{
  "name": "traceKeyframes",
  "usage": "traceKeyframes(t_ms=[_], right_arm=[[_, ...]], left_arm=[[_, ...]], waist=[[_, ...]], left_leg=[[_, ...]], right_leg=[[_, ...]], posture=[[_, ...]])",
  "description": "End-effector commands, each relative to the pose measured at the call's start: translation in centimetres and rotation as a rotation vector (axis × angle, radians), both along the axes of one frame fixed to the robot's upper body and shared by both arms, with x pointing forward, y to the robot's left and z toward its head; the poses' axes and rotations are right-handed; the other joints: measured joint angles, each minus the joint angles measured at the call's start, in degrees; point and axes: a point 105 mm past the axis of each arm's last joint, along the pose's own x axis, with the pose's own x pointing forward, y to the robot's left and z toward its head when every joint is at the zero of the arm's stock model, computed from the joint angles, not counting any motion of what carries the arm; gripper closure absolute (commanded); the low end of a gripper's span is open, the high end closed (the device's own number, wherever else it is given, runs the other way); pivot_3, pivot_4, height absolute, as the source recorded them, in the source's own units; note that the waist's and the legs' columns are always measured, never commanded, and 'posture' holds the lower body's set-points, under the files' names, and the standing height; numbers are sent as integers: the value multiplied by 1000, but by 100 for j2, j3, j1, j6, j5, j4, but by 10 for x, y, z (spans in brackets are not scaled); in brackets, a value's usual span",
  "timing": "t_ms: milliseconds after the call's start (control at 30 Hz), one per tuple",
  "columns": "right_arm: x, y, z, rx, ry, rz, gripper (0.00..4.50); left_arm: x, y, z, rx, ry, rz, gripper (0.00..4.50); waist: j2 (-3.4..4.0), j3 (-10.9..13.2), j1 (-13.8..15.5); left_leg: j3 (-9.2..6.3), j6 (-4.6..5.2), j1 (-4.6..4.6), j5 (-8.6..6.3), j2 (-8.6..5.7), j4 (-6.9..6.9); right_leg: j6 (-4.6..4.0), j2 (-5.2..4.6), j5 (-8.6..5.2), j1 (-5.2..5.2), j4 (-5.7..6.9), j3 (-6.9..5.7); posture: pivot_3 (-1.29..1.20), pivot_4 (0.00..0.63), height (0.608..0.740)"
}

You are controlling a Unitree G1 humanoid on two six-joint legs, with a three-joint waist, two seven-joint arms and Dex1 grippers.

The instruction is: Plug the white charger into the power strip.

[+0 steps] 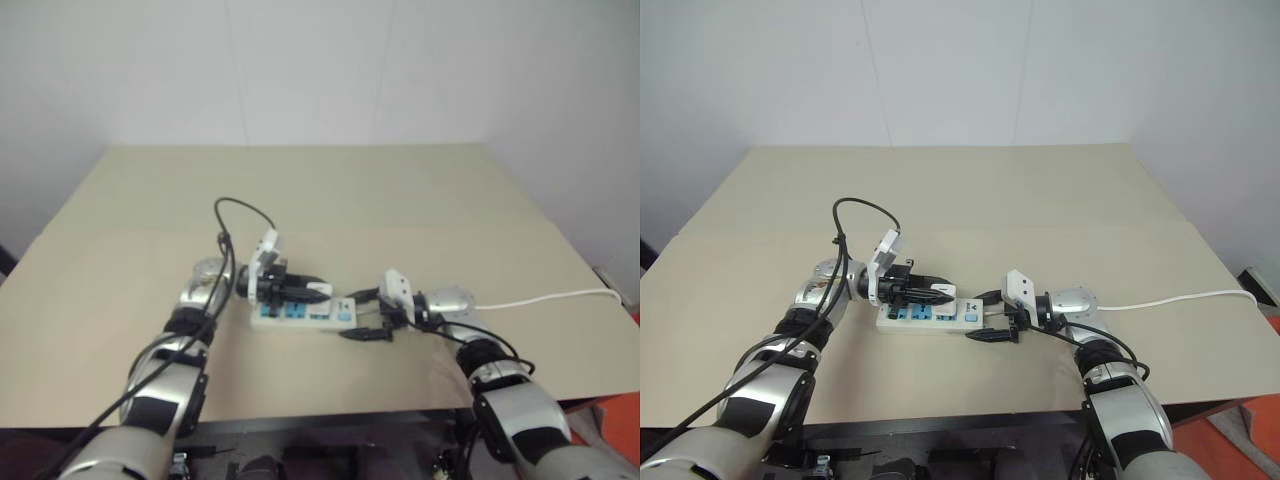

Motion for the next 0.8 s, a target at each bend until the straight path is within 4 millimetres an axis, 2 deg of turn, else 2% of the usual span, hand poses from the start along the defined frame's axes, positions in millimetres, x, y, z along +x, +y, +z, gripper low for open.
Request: traceKeyframes(t_ms=[33,233,567,800], right_arm=[[-3,-6,-14,-49,21,-23,1095],[-4,-6,-14,-49,24,-21,1095],[-4,-7,-15,-49,26,-22,1095],[-4,-8,-15,-51,26,-22,1095]], left_arm=[[-3,-1,-12,35,23,-3,3487],[-5,-2,-10,15,-5,-14,3487],[-6,4,-20,62,-48,-7,3487],[-13,14,-42,138,-57,2,3487]], waist=[[0,0,3],[0,-1,-5],[0,-2,-2],[0,-10,-7]], left_leg=[[0,0,0,0,0,0],[1,0,-1,0,0,0],[0,0,-3,0,3,-3],[0,0,5,0,4,-6]], right_leg=[[0,0,0,0,0,0],[0,0,0,-2,0,1],[-1,1,0,-4,-2,1],[-1,1,0,0,-2,3]], posture=[[0,150,740],[0,150,740],[0,150,740],[0,150,740]])
